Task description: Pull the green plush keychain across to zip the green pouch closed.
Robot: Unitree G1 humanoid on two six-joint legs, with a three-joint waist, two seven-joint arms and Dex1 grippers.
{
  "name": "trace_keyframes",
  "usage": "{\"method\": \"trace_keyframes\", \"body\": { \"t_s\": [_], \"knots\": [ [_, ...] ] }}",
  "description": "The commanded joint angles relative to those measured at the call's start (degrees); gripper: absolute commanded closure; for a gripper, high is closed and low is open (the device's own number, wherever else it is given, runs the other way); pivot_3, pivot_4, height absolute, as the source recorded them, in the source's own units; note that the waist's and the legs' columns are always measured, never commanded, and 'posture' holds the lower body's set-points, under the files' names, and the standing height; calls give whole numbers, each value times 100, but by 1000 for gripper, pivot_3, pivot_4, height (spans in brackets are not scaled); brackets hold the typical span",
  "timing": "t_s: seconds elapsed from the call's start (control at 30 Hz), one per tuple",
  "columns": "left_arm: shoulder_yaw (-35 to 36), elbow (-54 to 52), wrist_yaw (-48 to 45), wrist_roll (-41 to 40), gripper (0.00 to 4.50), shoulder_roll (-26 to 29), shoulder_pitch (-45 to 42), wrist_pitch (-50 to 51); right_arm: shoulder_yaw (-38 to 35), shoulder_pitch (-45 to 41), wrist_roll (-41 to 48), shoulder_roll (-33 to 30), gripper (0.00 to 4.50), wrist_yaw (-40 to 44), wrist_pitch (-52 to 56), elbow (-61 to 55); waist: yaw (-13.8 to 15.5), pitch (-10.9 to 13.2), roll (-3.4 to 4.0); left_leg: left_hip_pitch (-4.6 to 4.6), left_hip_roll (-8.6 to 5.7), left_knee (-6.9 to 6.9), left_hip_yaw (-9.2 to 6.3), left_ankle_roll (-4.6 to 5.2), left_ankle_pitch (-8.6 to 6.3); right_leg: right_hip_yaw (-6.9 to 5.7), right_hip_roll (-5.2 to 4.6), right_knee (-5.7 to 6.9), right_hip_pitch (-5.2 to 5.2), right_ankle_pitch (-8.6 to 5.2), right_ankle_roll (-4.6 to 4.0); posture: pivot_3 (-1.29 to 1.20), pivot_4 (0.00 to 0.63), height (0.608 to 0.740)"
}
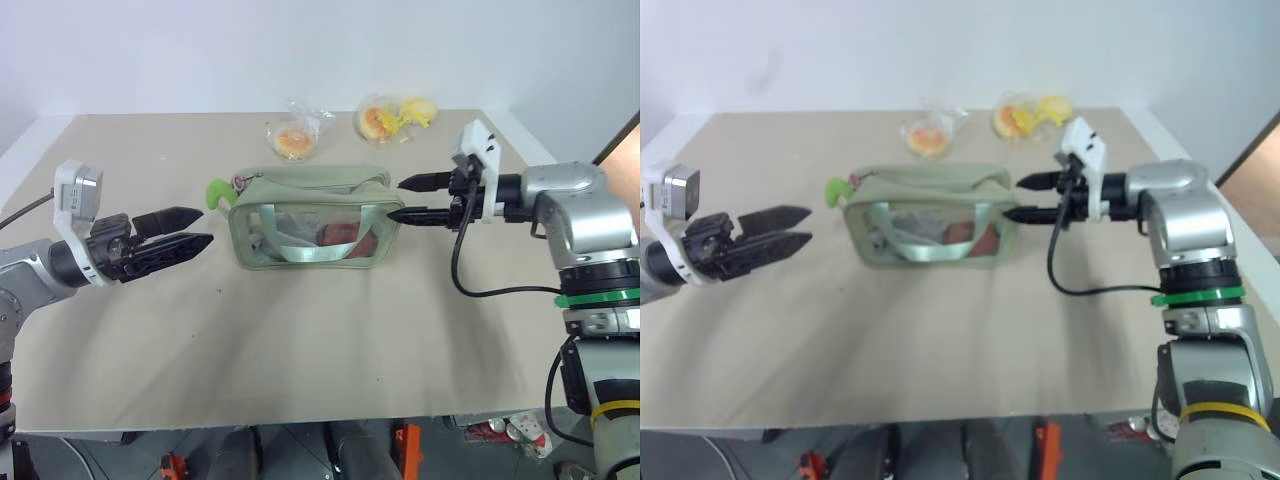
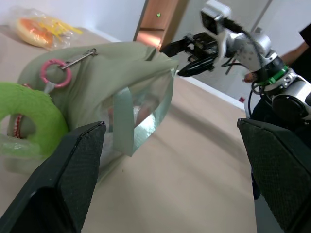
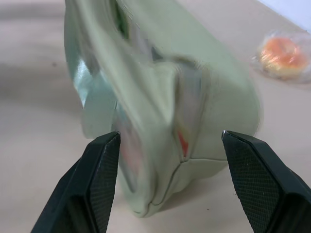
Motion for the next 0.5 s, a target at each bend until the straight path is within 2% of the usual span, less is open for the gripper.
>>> {"method": "trace_keyframes", "body": {
  "t_s": [0.03,0.1,0.2,0.43,0.5],
  "knots": [
    [107,-143,6,-25,0,79,-166,-45,-30,-41,-118,3,1057,-55,-198,63,2,1,1,0,0,0,0,0,0,1,0,0,0,0,0,0,150,740],
    [155,-140,31,-68,0,70,-188,-27,-2,-20,-161,25,1057,-25,-296,93,2,1,0,0,-1,0,1,0,0,2,0,0,0,1,1,0,150,740],
    [257,-78,131,-119,0,34,-215,-17,-22,-47,-199,68,1859,-63,-353,184,0,1,0,0,0,0,0,0,0,2,0,0,0,1,2,0,150,740],
    [641,367,552,-349,0,-123,-254,39,-125,-231,-116,77,4274,15,-442,309,0,1,0,1,0,0,0,0,0,2,0,0,1,2,4,0,150,740],
    [722,667,775,-252,0,-192,-316,-56,-132,-279,-115,59,4435,51,-474,352,2,1,0,1,0,0,-1,0,0,1,1,0,0,3,4,0,150,740]
  ]
}}
